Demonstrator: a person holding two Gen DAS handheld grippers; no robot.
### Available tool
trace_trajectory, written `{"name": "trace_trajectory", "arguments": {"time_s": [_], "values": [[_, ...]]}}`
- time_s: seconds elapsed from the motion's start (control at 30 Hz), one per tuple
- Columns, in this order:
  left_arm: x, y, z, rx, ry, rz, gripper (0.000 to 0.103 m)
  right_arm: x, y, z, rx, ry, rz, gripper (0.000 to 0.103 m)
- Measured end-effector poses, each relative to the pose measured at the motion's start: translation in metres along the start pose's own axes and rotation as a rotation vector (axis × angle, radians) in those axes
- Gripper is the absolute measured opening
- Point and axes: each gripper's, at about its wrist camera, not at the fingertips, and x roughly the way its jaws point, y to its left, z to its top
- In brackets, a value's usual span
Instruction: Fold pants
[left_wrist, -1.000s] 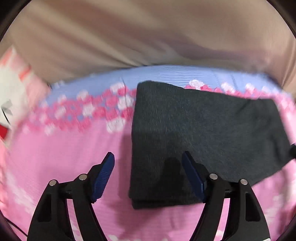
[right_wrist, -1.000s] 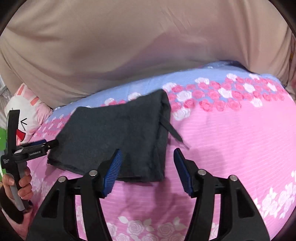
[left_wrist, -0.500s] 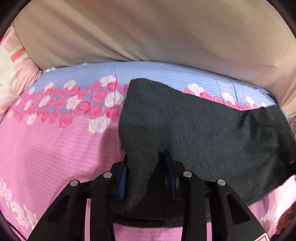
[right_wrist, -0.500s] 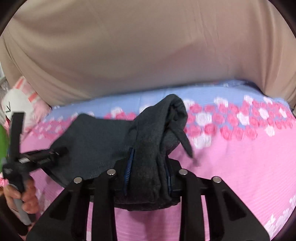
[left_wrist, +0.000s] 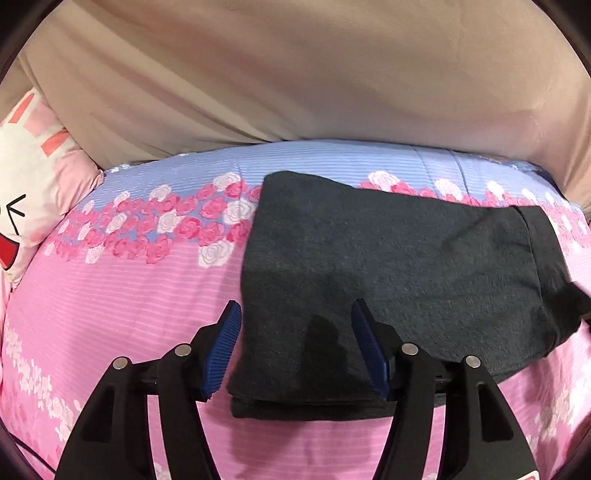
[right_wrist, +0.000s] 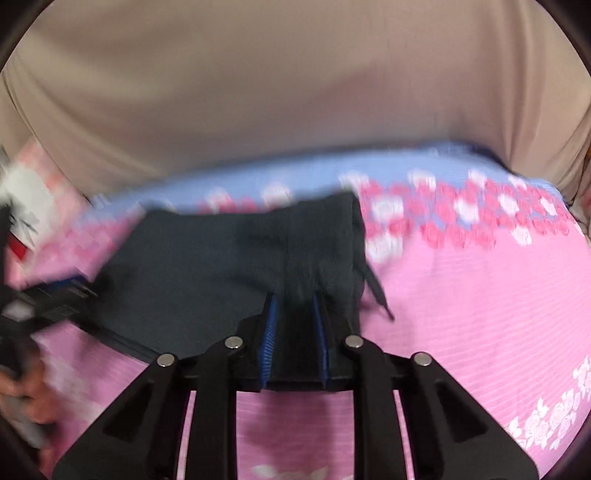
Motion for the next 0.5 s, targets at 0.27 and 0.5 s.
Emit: {"name": "trace_trajectory", "arguments": {"time_s": [0.27,0.5], "values": [[0.001,0.001,-0.010,-0.006,0.021,-0.006,0.063,-0.018,-0.001,-0.006,0.014,-0.029,-0.020,0.018],[-0.017,0.009,-0.025,-0.015,0.020,-0.030,0.069,-0.067,0.009,-0.020,0.025,-0.099,0.031,0.019]]}}
